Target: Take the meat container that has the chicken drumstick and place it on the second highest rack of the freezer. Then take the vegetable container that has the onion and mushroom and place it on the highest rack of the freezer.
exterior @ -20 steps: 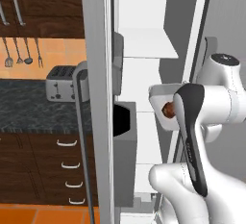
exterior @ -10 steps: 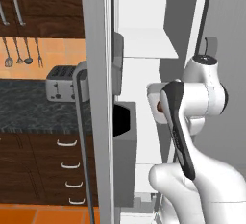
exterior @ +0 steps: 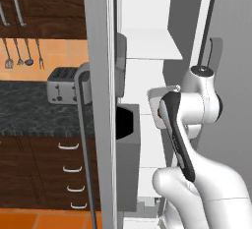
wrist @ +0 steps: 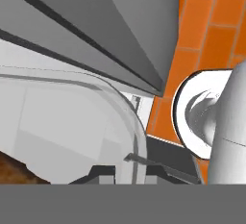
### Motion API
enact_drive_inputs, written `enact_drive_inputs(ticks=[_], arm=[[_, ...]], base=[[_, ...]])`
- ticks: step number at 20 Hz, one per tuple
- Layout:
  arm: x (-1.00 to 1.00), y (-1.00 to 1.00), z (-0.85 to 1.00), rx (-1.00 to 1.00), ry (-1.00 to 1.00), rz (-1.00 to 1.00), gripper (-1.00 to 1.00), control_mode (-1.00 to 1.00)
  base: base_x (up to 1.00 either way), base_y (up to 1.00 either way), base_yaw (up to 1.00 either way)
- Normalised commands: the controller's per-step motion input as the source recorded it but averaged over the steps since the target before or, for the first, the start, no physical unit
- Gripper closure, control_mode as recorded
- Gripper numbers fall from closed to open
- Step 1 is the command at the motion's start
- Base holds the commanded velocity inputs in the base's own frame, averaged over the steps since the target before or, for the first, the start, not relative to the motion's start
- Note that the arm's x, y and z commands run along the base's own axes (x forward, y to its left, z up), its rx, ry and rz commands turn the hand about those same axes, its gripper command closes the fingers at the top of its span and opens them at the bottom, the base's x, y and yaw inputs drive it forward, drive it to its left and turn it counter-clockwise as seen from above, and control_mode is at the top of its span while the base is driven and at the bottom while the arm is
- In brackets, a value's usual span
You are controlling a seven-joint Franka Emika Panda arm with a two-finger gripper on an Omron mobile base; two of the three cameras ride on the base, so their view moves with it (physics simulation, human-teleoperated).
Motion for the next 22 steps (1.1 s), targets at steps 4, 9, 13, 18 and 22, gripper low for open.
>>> enact_drive_inputs(ticks=[4,9,13,18,22], arm=[[0.44,-0.01,-0.08,0.0,0.0,-0.01,1.0,-1.0],[0.47,0.0,0.0,0.0,0.0,-0.03,1.0,-1.0],[0.49,-0.05,-0.07,0.0,-0.02,0.0,1.0,-1.0],[0.44,-0.1,-0.22,0.0,-0.07,0.0,1.0,-1.0],[0.4,-0.06,-0.18,0.0,-0.08,0.0,1.0,-1.0]], base=[[0.0,0.0,0.0],[0.0,0.0,0.0],[0.0,0.0,0.0],[0.0,0.0,0.0],[0.0,0.0,0.0]])
